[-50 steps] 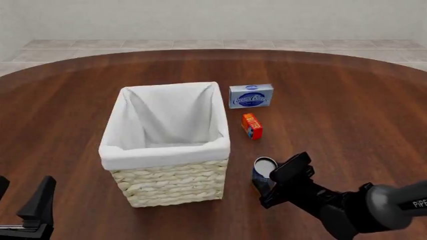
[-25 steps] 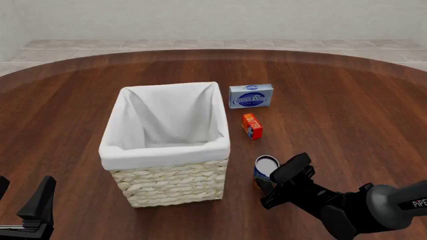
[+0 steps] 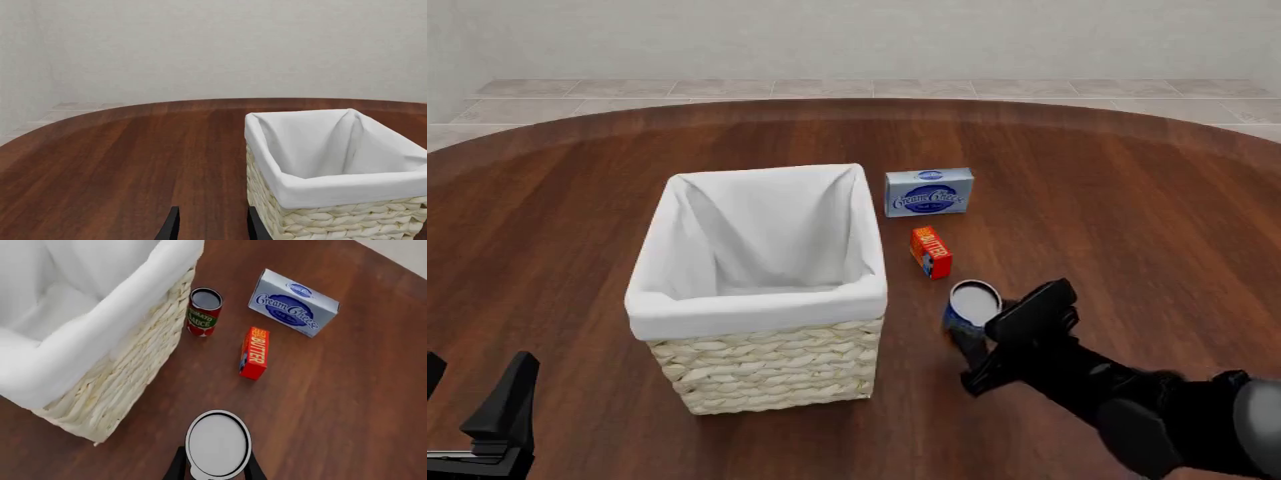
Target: Pick up the alphabet soup and put it in the basket.
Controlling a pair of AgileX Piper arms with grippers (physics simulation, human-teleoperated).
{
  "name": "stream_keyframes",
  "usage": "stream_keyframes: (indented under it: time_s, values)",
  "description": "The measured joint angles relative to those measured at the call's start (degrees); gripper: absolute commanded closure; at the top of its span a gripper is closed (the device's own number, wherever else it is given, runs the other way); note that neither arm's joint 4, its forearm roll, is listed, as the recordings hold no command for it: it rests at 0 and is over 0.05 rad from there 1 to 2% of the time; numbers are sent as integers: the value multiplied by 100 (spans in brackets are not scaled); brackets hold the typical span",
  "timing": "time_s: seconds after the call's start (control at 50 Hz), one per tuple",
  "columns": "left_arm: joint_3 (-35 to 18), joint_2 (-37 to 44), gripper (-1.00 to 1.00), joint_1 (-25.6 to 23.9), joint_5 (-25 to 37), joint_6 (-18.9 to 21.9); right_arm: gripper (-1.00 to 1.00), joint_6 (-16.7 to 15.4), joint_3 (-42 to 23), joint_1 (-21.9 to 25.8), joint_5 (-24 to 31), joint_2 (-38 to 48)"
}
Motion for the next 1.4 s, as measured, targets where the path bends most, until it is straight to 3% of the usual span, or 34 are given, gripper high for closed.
stream_keyframes:
  time_s: [0.34, 0.66, 0.94, 1.4]
  values:
    - [0, 0, -100, 0, 0, 0, 100, 65, -262, -158, 624, -850]
    - [0, 0, -100, 0, 0, 0, 100, 173, -1001, -52, 1337, -1309]
    - [0, 0, -100, 0, 0, 0, 100, 235, -1901, 220, 1836, -1260]
    - [0, 0, -100, 0, 0, 0, 100, 249, -3129, 809, 2180, -749]
